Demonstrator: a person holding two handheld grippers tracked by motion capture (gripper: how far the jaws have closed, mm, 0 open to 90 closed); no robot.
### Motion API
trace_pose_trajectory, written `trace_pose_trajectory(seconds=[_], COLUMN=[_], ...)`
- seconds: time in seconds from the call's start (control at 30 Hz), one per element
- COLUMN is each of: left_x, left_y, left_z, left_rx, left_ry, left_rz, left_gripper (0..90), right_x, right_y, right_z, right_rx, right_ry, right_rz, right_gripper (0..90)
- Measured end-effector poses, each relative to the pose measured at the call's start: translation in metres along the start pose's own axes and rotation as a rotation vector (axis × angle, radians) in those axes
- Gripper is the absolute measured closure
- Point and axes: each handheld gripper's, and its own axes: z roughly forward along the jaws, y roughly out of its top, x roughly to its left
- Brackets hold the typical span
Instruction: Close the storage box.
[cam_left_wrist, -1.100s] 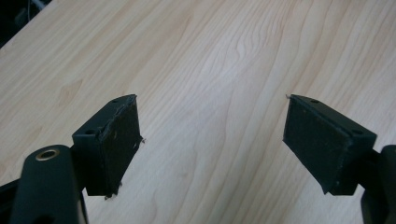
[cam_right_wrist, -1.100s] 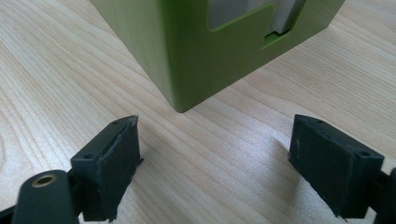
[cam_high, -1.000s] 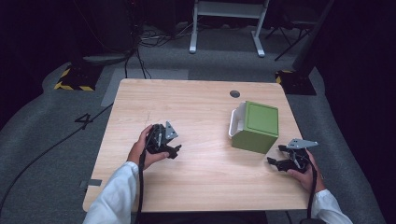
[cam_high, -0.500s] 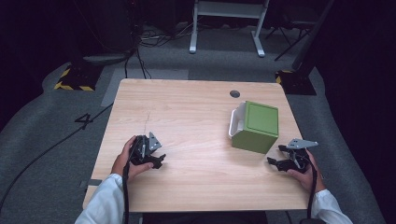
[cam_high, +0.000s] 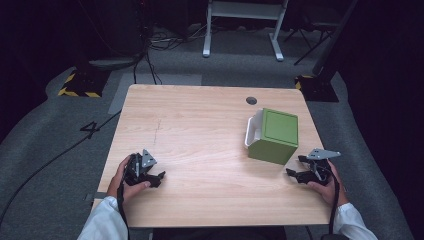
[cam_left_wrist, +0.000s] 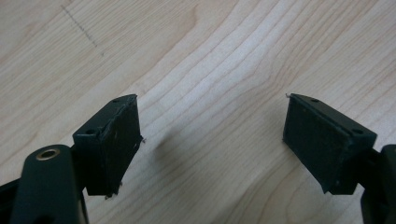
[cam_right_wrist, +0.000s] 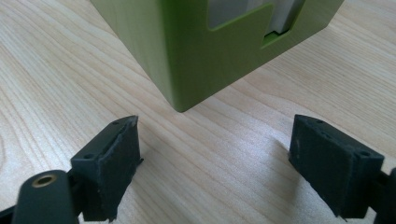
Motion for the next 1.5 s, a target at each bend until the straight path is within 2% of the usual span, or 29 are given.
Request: trace_pose_trajectory(seconds=[0.1, 0.2, 1.5], left_x=[0.005, 0.009, 0.010], left_y=[-0.008, -0.017, -0.018], left_z=[-0.001, 0.000, -0.001], left_rx=[-0.020, -0.061, -0.058], left_ry=[-0.034, -0.072, -0.070], left_rz=[-0.052, -0.129, -0.136], left_gripper=[18.9, 18.9, 17.0], right_x=[0.000, 0.000, 0.000], right_y=[0.000, 0.000, 0.000], right_z=[0.000, 0.000, 0.000], right_rx=[0.000, 0.000, 0.000], right_ry=[0.000, 0.000, 0.003], right_rz=[0.000, 0.000, -0.004], right_gripper=[16.4, 16.3, 16.4])
